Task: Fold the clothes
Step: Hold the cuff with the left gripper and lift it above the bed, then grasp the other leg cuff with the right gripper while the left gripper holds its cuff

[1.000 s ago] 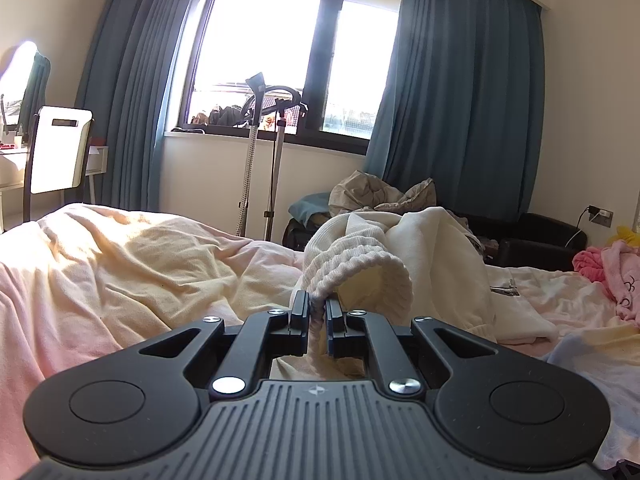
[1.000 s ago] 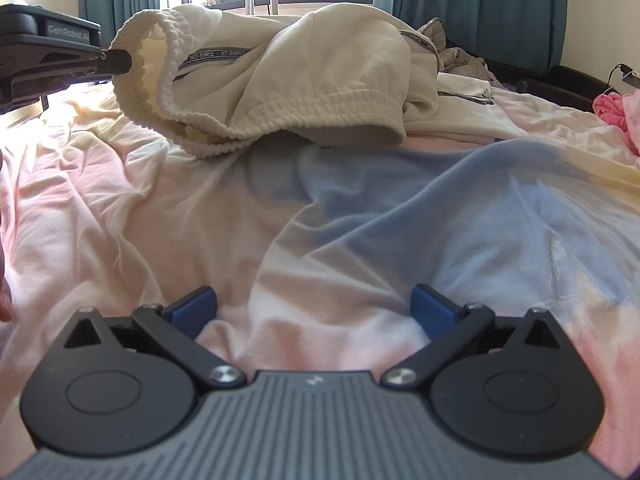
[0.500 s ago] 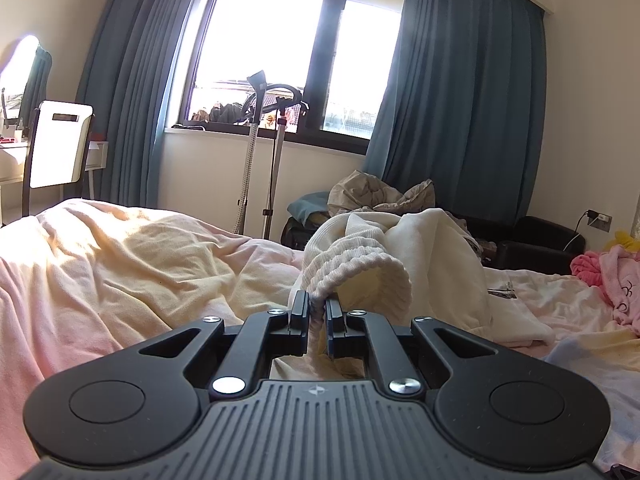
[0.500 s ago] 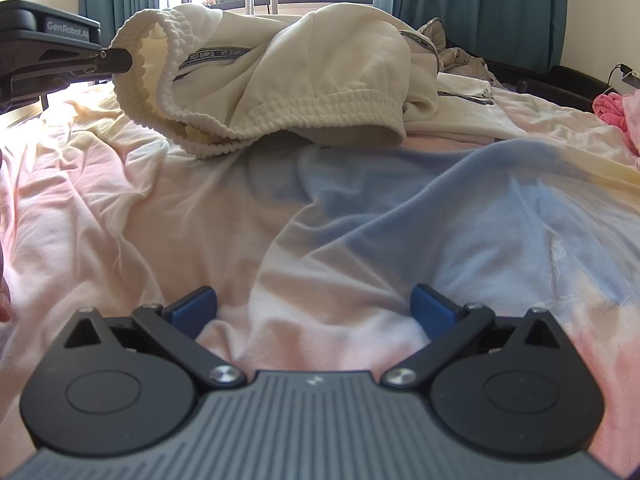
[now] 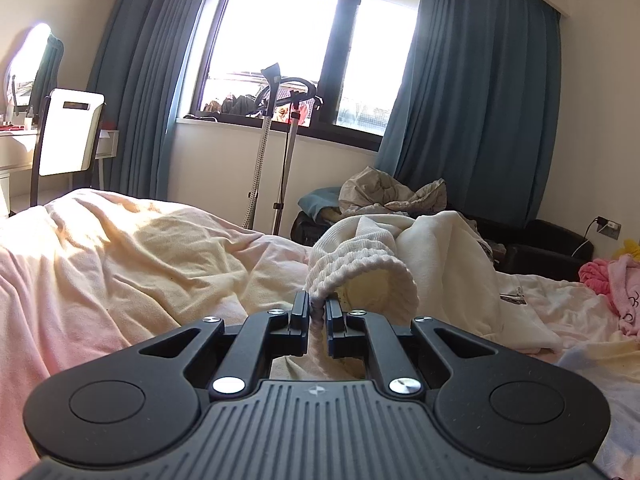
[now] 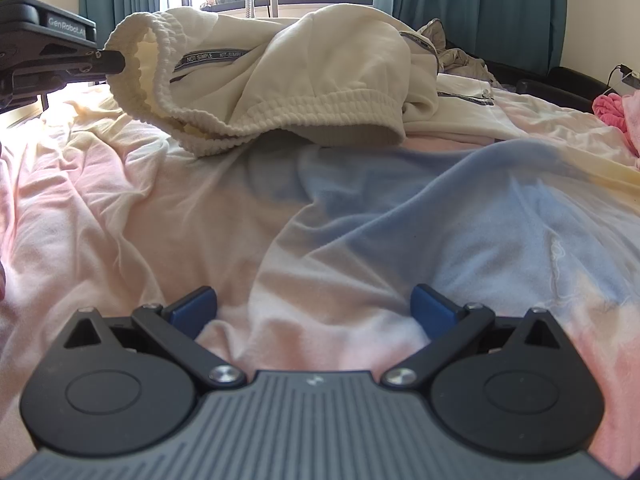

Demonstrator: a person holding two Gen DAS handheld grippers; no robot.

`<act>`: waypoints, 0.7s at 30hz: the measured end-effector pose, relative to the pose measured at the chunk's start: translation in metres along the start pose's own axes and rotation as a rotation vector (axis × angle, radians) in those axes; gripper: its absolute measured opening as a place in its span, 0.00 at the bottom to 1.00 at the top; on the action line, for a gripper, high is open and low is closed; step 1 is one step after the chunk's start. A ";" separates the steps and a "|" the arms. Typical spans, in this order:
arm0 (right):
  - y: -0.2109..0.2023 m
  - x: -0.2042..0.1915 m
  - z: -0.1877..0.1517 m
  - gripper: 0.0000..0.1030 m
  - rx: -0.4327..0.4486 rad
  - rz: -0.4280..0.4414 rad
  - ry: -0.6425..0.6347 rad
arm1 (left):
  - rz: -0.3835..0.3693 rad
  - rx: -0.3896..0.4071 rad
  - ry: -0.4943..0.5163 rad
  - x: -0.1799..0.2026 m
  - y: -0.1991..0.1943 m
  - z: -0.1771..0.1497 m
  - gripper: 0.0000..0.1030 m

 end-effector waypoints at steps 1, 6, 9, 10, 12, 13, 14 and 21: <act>0.000 0.000 0.000 1.00 0.001 0.000 0.001 | 0.004 -0.002 -0.012 -0.002 0.001 0.001 0.08; 0.006 -0.005 0.001 1.00 -0.023 -0.018 -0.041 | 0.002 0.022 -0.094 -0.017 0.001 0.015 0.07; 0.009 -0.004 0.003 1.00 -0.042 -0.015 -0.034 | 0.002 0.040 -0.157 -0.026 0.002 0.029 0.06; 0.008 -0.001 0.005 1.00 -0.046 -0.003 -0.025 | 0.004 0.048 -0.173 -0.028 0.001 0.034 0.06; 0.004 0.003 0.017 1.00 -0.042 0.017 -0.004 | 0.008 0.063 -0.196 -0.033 0.001 0.042 0.06; -0.001 0.006 0.025 1.00 -0.006 0.025 0.023 | 0.012 0.070 -0.207 -0.036 0.000 0.046 0.06; -0.009 0.010 0.033 1.00 0.075 0.031 0.068 | 0.019 0.077 -0.217 -0.039 -0.001 0.049 0.06; 0.028 0.022 0.055 1.00 0.163 -0.002 0.098 | 0.062 0.083 -0.272 -0.059 -0.002 0.057 0.06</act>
Point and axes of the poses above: each gripper's, at about its wrist camera, not at the fingertips, and y roughly the way its jaws point, x to its right, z to its top, the point moved 5 cm from there along y, roughly the way its jaws point, and after that the axes turned 12 degrees about x, right-handed, at the moved point
